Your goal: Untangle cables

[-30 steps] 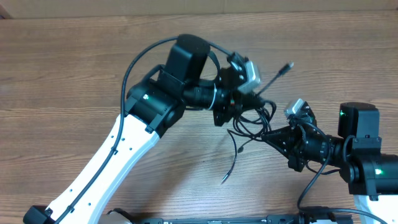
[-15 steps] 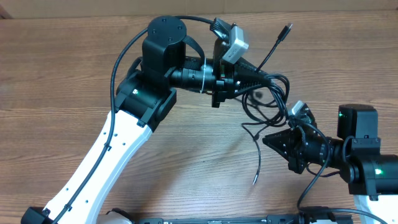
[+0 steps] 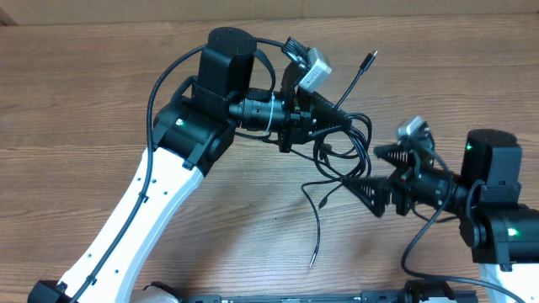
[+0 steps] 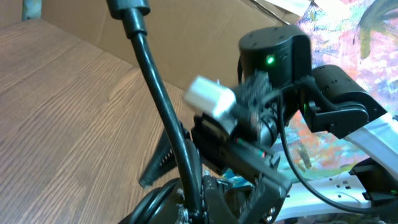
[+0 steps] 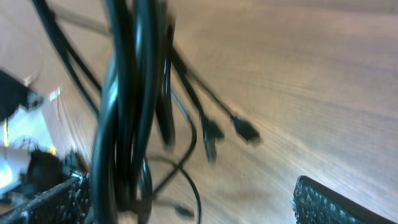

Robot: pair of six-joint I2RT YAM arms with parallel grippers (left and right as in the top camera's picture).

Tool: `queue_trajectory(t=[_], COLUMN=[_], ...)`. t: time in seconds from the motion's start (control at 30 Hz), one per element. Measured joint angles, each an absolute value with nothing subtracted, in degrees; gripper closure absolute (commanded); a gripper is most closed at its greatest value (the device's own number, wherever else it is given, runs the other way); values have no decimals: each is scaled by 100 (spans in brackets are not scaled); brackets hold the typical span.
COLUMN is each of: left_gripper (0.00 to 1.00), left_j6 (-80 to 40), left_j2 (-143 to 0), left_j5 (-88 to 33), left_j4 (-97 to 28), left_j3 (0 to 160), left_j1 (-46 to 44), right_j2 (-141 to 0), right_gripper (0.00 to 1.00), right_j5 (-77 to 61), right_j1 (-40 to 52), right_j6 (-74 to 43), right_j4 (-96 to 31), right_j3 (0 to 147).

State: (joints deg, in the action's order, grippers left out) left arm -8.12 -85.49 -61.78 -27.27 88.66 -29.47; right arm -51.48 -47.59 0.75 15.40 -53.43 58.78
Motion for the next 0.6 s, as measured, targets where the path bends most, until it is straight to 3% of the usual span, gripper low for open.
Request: queue_trajectory(t=[0.3, 0.6], left_gripper=[96, 96], left_j6=[-727, -727], left_j2=[-8549, -8549], left_j5=[-6173, -6482], left_j4=[-2858, -2832], left_j3=[8866, 8866], left_j1=[-3186, -3393], right_j2=[-5148, -5210], right_gripper=[0, 0], right_j5=[-4606, -2851], right_j1=[73, 80], right_j6=[248, -886], right_j4=[-4053, -3986], right_j3=[5878, 5878])
